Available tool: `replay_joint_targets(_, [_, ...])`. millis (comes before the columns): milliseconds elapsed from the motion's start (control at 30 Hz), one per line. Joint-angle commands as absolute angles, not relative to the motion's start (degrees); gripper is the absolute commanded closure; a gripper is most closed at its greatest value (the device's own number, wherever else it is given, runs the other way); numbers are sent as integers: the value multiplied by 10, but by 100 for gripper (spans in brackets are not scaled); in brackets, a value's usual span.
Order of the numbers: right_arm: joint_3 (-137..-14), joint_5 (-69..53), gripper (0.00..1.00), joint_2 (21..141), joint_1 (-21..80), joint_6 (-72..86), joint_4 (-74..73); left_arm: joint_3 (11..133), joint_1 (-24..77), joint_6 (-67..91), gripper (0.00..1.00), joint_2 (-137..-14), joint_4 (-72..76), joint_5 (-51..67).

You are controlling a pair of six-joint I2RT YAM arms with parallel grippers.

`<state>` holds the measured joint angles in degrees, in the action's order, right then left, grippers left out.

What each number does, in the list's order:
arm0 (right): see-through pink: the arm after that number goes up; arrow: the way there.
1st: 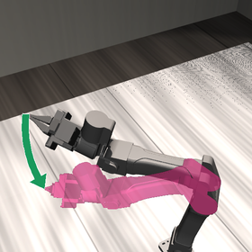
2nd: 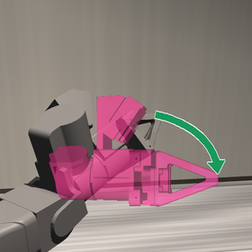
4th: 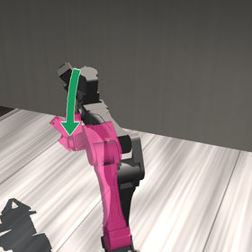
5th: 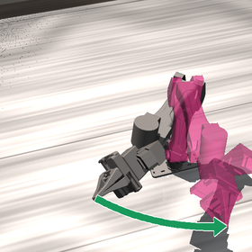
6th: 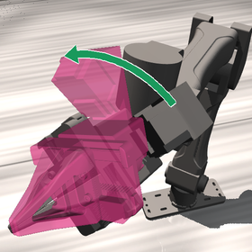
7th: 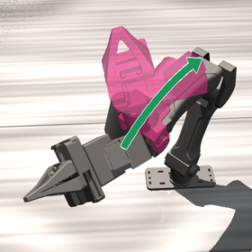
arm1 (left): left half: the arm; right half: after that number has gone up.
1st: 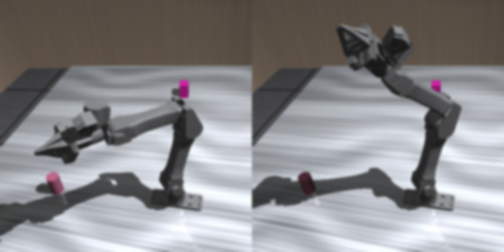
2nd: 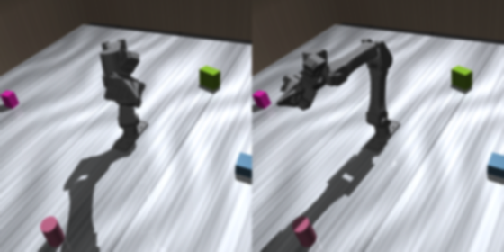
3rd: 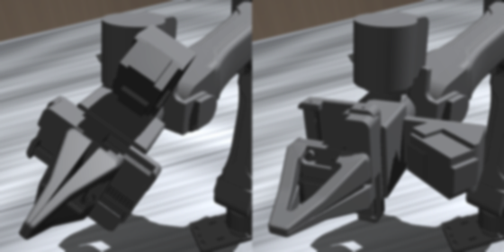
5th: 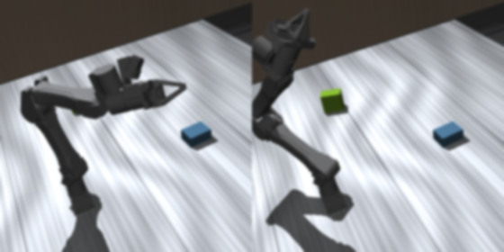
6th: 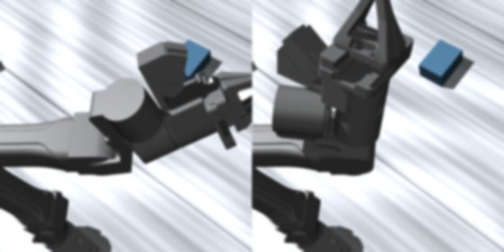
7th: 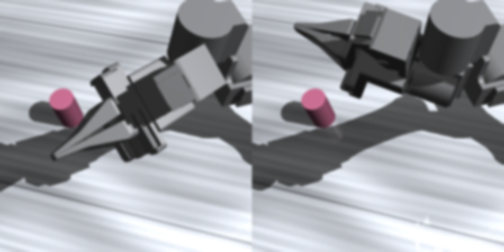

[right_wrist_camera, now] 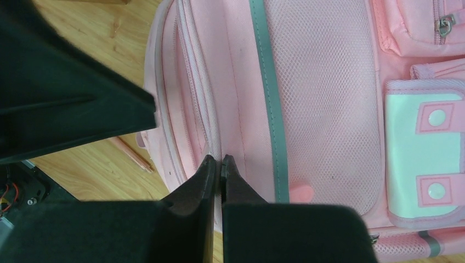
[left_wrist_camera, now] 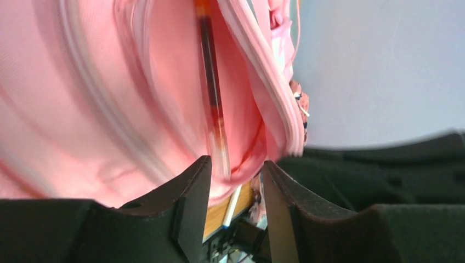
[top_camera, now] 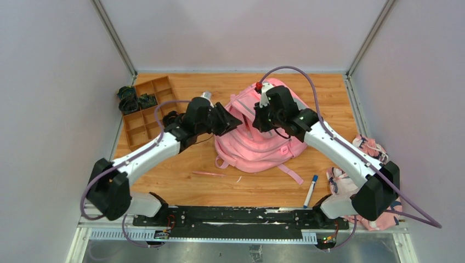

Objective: Pack the student bag
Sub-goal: Place the stationery in the student bag, then pick up the stationery from the center of the board.

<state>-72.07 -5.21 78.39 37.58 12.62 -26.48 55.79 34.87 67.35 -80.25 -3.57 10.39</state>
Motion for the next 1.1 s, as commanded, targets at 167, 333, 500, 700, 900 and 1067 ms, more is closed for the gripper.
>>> replay_joint_targets(167, [-720,-74,100,773,375,140,-244,468,354,548,62,-601,-256,7])
replay_joint_targets(333, [-722,-87,100,781,378,141,-240,431,354,619,51,-536,-451,-84])
replay_joint_targets(500, [-727,-90,100,791,386,141,-238,366,355,736,42,-509,-462,-45])
replay_joint_targets(700, [-727,-102,100,791,390,147,-233,350,355,773,8,-544,-459,-46])
replay_joint_targets(900, [-720,-97,100,783,390,148,-232,346,355,817,17,-580,-431,-68])
replay_joint_targets(1067, [-712,-95,100,773,391,149,-232,387,356,828,22,-651,-431,-84])
